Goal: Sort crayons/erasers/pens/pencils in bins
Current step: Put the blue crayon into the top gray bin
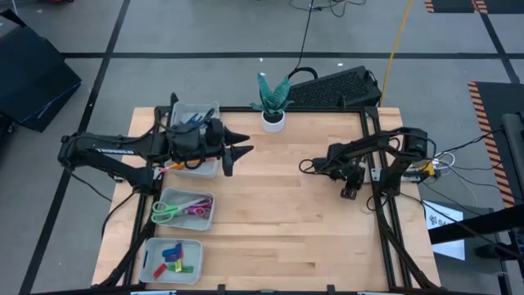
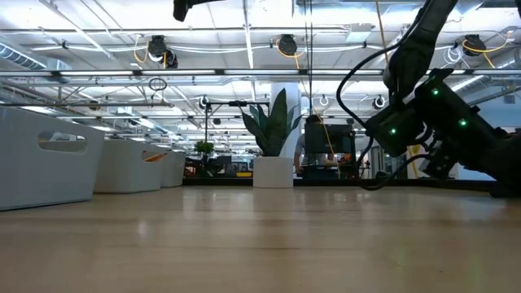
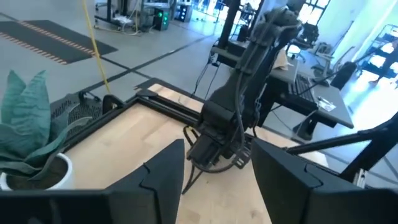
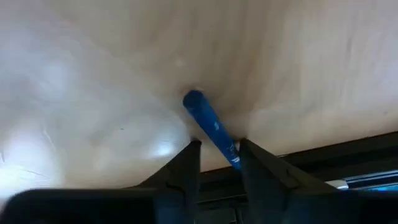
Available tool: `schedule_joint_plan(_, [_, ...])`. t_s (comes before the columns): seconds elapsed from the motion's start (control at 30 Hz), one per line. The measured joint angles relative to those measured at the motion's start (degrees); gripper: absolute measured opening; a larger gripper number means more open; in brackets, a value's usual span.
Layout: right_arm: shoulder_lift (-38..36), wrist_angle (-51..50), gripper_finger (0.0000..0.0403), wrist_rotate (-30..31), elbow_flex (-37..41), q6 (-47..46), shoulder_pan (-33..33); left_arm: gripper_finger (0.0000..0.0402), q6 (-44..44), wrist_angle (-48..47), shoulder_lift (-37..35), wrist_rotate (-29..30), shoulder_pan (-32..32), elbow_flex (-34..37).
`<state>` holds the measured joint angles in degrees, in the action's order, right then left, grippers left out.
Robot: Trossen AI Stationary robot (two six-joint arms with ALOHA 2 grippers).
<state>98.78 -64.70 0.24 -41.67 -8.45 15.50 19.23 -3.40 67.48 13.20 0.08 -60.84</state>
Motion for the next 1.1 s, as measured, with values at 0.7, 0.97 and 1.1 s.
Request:
schedule_joint_plan(0.7, [-15.87,9.63,0.0017,-1.98,-15.99,-11.0,-12.98,0.0227,3.4,-14.95,-12.19,-2.38,10.89,0.0])
schedule_joint_plan(0.97, [-29.36,41.63,0.0015,-1.07,-19.8,-16.04,-16.64,0.0264,0.26,-7.72,-6.92,-14.27,7.27,0.0])
schedule_joint_plan(1.1, [-30.84,49.54,0.0015,0.43,-19.82,-15.06,-17.16,0.0251,-0.99,2.64,-1.36,-15.1,3.68,0.0])
